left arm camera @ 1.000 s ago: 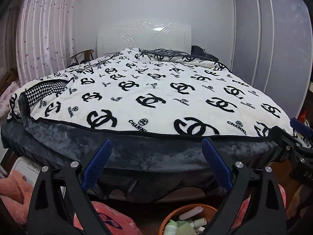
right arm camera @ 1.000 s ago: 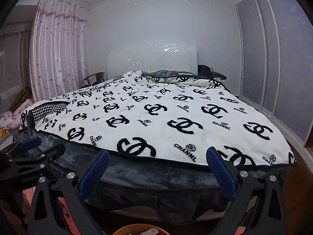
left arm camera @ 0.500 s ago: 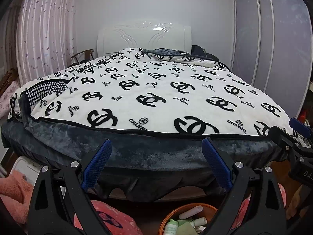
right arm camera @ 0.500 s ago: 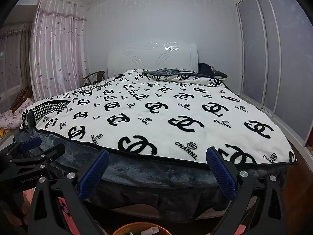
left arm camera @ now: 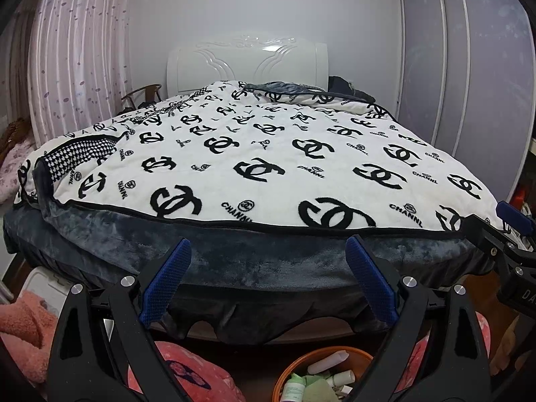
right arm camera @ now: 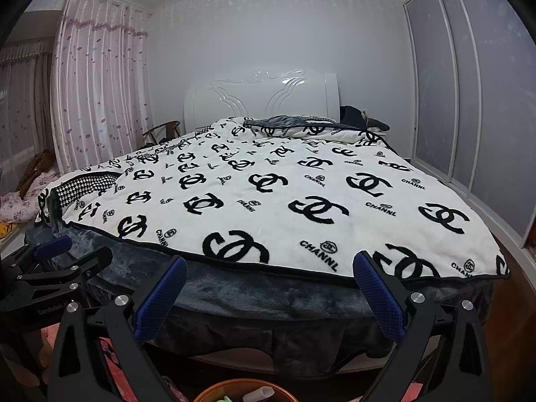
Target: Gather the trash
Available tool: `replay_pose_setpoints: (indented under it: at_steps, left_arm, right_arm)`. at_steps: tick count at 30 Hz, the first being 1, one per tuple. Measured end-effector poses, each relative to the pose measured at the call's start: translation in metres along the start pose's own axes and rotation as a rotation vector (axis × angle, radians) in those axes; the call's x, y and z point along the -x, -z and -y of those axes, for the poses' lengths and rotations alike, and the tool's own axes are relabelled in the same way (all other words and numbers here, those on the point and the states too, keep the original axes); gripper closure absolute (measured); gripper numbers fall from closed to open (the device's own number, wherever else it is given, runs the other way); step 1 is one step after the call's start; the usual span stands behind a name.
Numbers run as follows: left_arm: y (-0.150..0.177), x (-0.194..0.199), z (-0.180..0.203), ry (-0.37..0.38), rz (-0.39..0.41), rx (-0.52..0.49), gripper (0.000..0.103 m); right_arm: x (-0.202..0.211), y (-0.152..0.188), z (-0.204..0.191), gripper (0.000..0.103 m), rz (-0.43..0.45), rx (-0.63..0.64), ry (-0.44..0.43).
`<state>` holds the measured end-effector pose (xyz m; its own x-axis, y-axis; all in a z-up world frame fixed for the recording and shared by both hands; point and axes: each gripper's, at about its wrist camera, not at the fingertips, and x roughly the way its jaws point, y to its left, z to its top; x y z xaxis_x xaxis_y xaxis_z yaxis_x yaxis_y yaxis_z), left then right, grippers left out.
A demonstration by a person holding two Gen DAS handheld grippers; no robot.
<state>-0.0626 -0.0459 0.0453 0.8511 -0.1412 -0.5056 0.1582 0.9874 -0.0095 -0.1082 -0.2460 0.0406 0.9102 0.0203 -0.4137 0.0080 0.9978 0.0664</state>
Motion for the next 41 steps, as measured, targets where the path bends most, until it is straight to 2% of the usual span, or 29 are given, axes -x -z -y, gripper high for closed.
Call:
replay_pose_setpoints:
  at_steps: [41]
  left_arm:
    - [0.0042, 0.0029, -0.0022, -0.004, -0.007, 0.008, 0.012]
  right_arm:
    - [0.001, 0.0059, -0.0052, 0.005, -0.021, -0.013, -0.011]
